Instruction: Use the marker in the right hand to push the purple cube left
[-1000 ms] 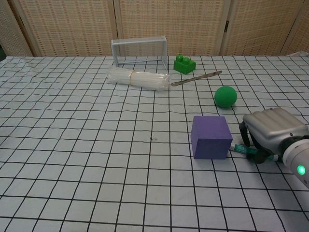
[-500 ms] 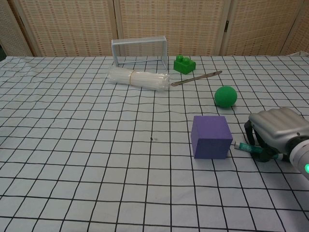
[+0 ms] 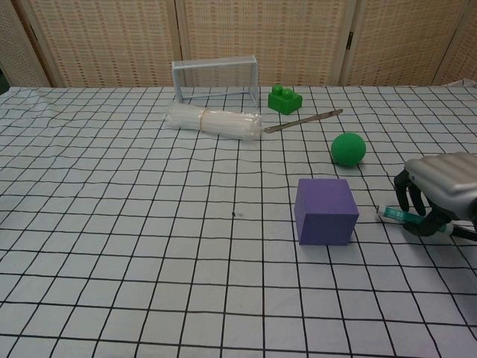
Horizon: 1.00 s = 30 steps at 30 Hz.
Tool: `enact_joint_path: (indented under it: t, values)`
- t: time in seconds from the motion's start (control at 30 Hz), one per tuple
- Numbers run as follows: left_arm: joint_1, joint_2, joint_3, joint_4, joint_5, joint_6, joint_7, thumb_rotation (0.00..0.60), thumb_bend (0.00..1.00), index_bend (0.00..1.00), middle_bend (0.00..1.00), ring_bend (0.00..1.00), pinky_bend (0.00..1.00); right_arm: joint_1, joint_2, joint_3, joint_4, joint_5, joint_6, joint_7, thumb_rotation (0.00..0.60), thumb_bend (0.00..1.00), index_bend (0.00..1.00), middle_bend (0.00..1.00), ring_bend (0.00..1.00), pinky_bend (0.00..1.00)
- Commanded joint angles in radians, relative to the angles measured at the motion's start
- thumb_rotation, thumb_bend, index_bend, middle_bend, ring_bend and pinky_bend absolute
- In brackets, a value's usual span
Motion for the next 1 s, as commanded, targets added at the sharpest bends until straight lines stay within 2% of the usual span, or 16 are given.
enact_joint_path:
  t: [0.03, 0.37, 0.77, 1.0]
  values:
    - [0.001, -0.001, -0.002, -0.001, -0.004, 0.001, 0.007, 0.6, 0.38, 0.0, 0.0, 0.0, 0.19, 0.004, 0.038, 0.002, -0.015, -0.013, -0.046, 0.048, 0.6, 0.47, 0.91, 0.77, 0.49, 0.26]
    - [-0.001, -0.012, -0.008, -0.001, -0.023, -0.015, 0.04, 0.6, 0.38, 0.0, 0.0, 0.0, 0.19, 0.057, 0.064, -0.002, -0.05, -0.052, -0.107, 0.037, 0.6, 0.47, 0.92, 0.77, 0.49, 0.27]
    - [-0.001, -0.015, -0.012, -0.004, -0.031, -0.019, 0.052, 0.6, 0.38, 0.0, 0.0, 0.0, 0.2, 0.068, 0.113, -0.058, -0.146, -0.058, -0.087, -0.046, 0.6, 0.47, 0.92, 0.77, 0.49, 0.27]
    - [-0.001, -0.016, -0.011, -0.005, -0.027, -0.018, 0.057, 0.6, 0.38, 0.0, 0.0, 0.0, 0.2, 0.098, 0.096, -0.045, -0.142, -0.053, -0.102, -0.06, 0.6, 0.47, 0.92, 0.77, 0.49, 0.27]
